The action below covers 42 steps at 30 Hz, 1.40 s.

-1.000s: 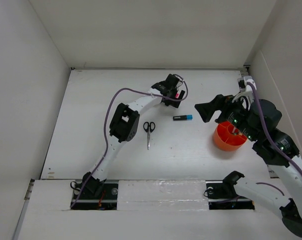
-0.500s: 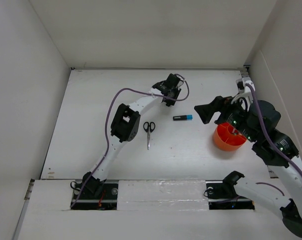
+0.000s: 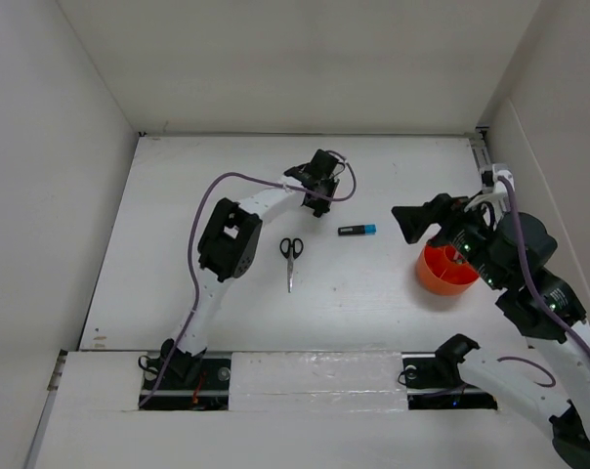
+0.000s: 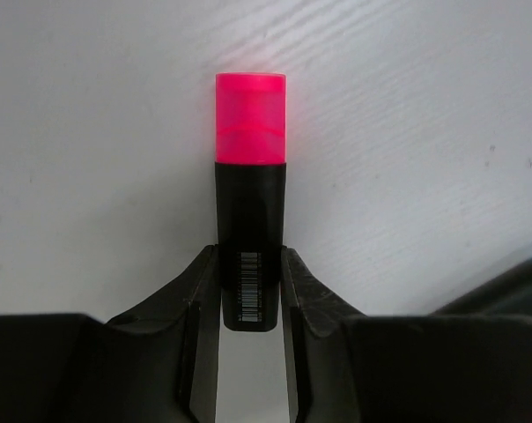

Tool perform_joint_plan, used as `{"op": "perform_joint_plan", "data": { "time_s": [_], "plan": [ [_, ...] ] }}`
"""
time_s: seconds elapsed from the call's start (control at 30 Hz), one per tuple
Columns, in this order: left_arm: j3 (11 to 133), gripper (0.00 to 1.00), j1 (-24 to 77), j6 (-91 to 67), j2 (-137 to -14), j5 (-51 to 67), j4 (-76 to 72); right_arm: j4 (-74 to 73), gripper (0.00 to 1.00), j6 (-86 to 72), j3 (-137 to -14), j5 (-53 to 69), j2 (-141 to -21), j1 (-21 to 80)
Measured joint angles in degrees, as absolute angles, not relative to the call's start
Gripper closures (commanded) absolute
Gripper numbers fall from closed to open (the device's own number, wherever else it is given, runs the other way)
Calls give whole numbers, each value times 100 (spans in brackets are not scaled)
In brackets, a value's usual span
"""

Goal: Sort the stationery into containers
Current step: Pick up the pen from the center of the board, then place the pen in the storage box.

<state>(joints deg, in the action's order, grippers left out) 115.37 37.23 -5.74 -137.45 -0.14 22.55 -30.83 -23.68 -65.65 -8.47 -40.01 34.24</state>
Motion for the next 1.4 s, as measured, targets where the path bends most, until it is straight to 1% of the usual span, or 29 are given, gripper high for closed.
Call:
{"op": "perform_joint_plan", "data": {
  "time_s": [0.17, 0.23, 0.37, 0.4, 0.43, 0.53, 0.6, 0.73, 0.87, 1.1, 1.4],
  "plan": [
    [10248, 100, 3780, -825, -12750, -80, 2123, -2764, 11, -2425, -6543, -805, -3981, 3234],
    [9870, 100, 3883, -952, -12304, -163, 2040, -2606, 16, -2434, -6543, -768, -4101, 3133],
    [8993, 100, 4160, -1284, -11128, -274, 1610, -2145, 17, -2591, -6475, -510, -4493, 2707],
    [8726, 100, 4237, -1354, -10777, -285, 1457, -2036, 20, -2665, -6451, -379, -4626, 2556],
    [8512, 100, 4318, -1415, -10436, -296, 1380, -1900, 20, -2735, -6427, -209, -4762, 2418],
    [8180, 100, 4593, -1531, -9662, -381, 1142, -1505, 25, -2954, -6399, 270, -5201, 2156],
    [8138, 100, 4827, -1581, -9330, -513, 1007, -1201, 25, -3107, -6318, 493, -5487, 2152],
    [8042, 100, 5242, -1608, -8993, -615, 792, -849, 25, -3315, -6099, 650, -5741, 2362],
    [7638, 100, 5476, -1680, -8729, -746, 624, -633, 26, -3398, -6075, 633, -5977, 2565],
    [7459, 100, 5454, -1754, -8713, -928, 593, -510, 30, -3457, -5789, 266, -6001, 2602],
    [7456, 100, 5452, -1815, -8287, -974, 563, -362, 30, -3562, -5542, 224, -6152, 2602]
  ]
}}
